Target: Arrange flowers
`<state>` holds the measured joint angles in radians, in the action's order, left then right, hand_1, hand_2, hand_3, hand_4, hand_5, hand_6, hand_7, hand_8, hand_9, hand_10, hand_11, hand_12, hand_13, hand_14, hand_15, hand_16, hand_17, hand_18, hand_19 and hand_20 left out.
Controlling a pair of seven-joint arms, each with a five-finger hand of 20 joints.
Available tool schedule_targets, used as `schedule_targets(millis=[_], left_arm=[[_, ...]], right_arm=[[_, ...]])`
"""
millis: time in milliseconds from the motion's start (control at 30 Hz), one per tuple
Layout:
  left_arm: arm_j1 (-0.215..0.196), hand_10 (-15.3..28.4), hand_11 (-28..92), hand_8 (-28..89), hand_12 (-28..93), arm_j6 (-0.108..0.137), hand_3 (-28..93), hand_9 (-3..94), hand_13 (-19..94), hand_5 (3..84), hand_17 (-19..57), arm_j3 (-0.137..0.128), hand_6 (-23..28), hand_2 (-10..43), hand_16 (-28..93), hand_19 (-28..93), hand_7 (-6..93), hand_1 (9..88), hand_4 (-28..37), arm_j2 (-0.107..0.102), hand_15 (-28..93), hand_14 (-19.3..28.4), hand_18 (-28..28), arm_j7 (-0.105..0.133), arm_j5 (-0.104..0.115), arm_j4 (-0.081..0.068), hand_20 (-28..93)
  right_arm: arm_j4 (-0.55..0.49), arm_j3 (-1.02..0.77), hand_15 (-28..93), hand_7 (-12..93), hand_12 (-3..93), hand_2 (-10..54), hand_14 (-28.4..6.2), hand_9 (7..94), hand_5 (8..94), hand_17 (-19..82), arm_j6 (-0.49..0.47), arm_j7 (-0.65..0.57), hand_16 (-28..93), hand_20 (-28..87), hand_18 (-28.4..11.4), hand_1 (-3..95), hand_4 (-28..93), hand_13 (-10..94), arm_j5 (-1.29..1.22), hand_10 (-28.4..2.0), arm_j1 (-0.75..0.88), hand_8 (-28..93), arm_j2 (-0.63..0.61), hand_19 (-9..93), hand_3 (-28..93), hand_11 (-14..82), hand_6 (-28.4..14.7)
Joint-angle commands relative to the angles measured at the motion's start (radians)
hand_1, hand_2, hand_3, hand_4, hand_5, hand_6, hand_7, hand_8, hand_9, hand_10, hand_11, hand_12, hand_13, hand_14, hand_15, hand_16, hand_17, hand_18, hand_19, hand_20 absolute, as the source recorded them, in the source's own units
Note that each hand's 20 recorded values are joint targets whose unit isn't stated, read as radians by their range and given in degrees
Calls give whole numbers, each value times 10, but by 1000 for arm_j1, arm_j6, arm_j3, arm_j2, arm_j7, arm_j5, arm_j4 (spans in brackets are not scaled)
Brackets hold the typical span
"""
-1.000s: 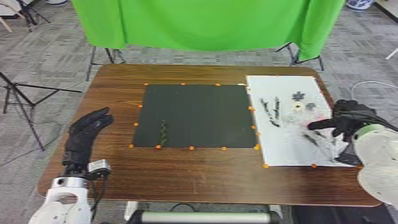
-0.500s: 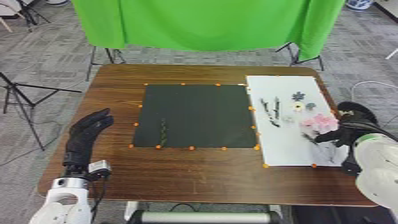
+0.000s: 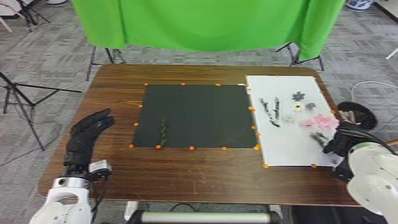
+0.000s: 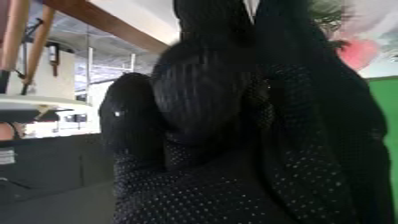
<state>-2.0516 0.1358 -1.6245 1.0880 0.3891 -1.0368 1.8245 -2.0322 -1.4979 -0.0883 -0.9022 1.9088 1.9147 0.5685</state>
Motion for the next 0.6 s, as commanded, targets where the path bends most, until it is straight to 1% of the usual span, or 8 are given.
schedule_targets(millis=[33,100,167,200,333,400,433,600], left_arm=[[-9,131,229,-77,150,-11,717,448,371,467,54,0,22,-69,16,124,195,252,-177,5,194,165,126,-13,5,1,151],[-6,130,228,-76,150,-14,716,447,370,466,53,1,22,-67,16,124,194,252,-177,4,194,165,126,-14,6,1,151],[-7,130,228,-76,150,-11,716,446,370,466,53,2,22,-67,16,123,193,251,-177,4,194,166,126,-10,6,2,151],[-5,130,228,-76,150,-13,717,446,370,466,53,1,22,-67,16,123,193,251,-176,3,194,166,126,-14,5,2,151],[-5,132,227,-75,150,-16,717,445,369,464,53,-3,21,-68,16,123,191,250,-177,1,192,166,126,-14,4,3,151],[-5,131,226,-75,150,-16,718,445,368,464,52,-4,21,-68,16,124,190,250,-177,-1,192,166,126,-17,3,5,151],[-6,131,226,-75,151,-13,718,444,368,464,52,-4,21,-68,16,124,190,249,-177,-3,192,165,126,-17,4,7,150],[-8,131,225,-75,152,-20,717,443,367,463,52,-11,22,-67,17,123,189,250,-178,-6,190,167,126,-24,1,10,150]], right_arm=[[-1,-30,562,174,151,-79,-28,937,845,741,81,30,189,339,-63,638,-179,937,-39,-123,32,125,3,885,478,312,-46],[-15,-48,565,177,149,-76,-27,937,848,743,78,33,188,340,-63,642,-176,937,-48,-123,39,128,3,886,479,318,-47],[-29,-60,567,178,146,-74,-27,937,849,744,77,38,186,340,-62,644,-172,937,-51,-123,33,132,3,886,477,320,-47],[-40,-73,568,178,145,-74,-27,937,850,745,84,40,186,340,-62,645,-169,937,-61,-123,39,133,3,886,478,321,-48],[-87,-124,572,178,142,-73,-26,937,852,746,89,56,183,341,-61,649,-161,937,-141,-123,37,136,7,886,474,327,-50],[-111,-130,573,177,141,-74,-26,937,853,747,95,61,182,341,-61,649,-157,937,-135,-123,29,137,12,886,474,327,-52],[-124,-133,574,177,140,-73,-26,937,854,747,91,62,182,342,-61,648,-156,937,-142,-123,21,137,14,886,474,328,-52],[-194,-128,575,175,139,-74,-24,937,855,749,97,74,179,341,-58,652,-151,937,-151,-123,-21,140,31,884,471,333,-52]])
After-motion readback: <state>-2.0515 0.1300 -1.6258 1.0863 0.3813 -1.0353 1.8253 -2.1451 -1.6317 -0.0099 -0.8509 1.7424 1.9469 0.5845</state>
